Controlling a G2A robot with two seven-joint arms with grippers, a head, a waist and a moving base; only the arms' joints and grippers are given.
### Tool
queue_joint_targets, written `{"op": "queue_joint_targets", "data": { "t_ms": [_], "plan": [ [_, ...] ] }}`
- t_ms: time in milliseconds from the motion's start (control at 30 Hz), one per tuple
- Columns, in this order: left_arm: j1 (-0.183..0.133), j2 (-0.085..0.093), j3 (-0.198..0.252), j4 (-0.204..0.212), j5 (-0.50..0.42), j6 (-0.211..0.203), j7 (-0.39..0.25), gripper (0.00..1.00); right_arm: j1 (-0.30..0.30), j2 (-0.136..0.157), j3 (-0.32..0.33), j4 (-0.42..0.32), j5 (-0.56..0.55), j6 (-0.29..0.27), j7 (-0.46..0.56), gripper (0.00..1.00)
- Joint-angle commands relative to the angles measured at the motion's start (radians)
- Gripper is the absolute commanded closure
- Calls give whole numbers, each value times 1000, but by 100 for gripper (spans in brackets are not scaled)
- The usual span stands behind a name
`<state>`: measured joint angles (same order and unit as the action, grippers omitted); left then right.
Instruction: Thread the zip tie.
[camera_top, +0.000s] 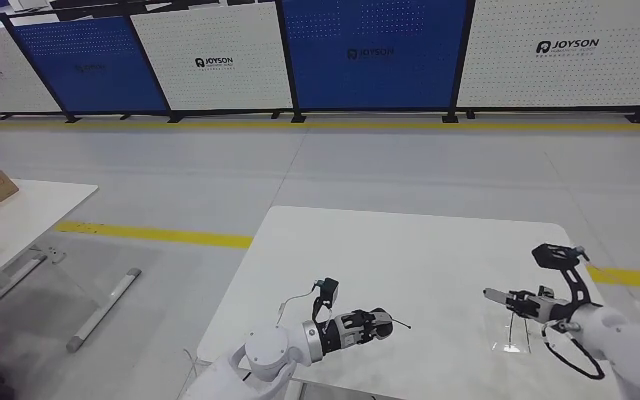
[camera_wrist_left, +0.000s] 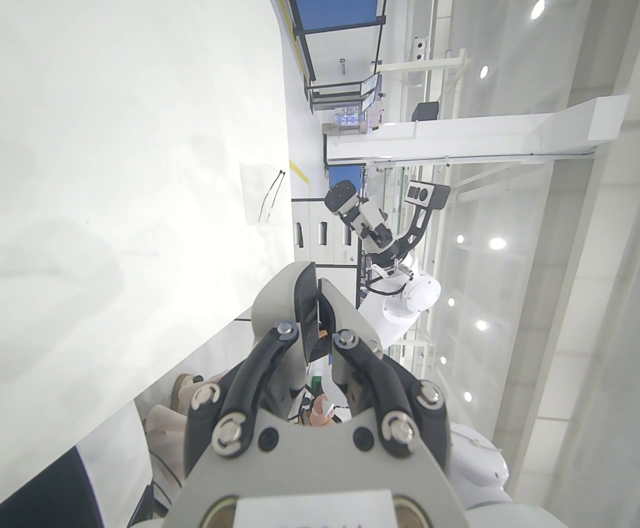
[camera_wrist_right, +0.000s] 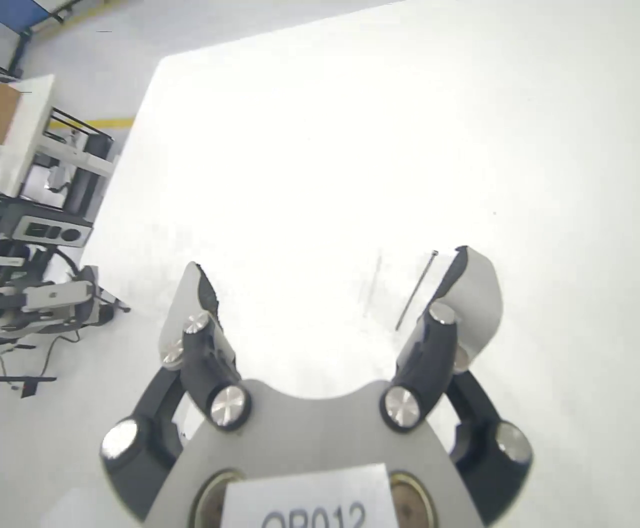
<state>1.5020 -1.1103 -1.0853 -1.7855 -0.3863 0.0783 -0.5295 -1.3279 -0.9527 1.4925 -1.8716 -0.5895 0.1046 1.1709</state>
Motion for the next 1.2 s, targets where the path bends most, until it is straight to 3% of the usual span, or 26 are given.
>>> {"op": "queue_joint_targets", "data": {
  "t_ms": [0, 100, 467, 567, 833, 1167],
  "plan": [
    [0, 0, 0, 0, 0, 0, 0, 100, 28, 3, -4, 20, 21, -17, 82, 0],
    [0, 0, 0, 0, 0, 0, 0, 100, 79, 6, -31, 56, 17, -42, 154, 0],
    [0, 0, 0, 0, 0, 0, 0, 100, 79, 6, -31, 56, 17, -42, 154, 0],
    [0, 0, 0, 0, 0, 0, 0, 100, 86, 4, -50, 88, 51, -31, 178, 0],
    [0, 0, 0, 0, 0, 0, 0, 100, 192, 12, -175, 155, 21, 45, 219, 0],
    [0, 0, 0, 0, 0, 0, 0, 100, 192, 12, -175, 155, 21, 45, 219, 0]
  ]
}}
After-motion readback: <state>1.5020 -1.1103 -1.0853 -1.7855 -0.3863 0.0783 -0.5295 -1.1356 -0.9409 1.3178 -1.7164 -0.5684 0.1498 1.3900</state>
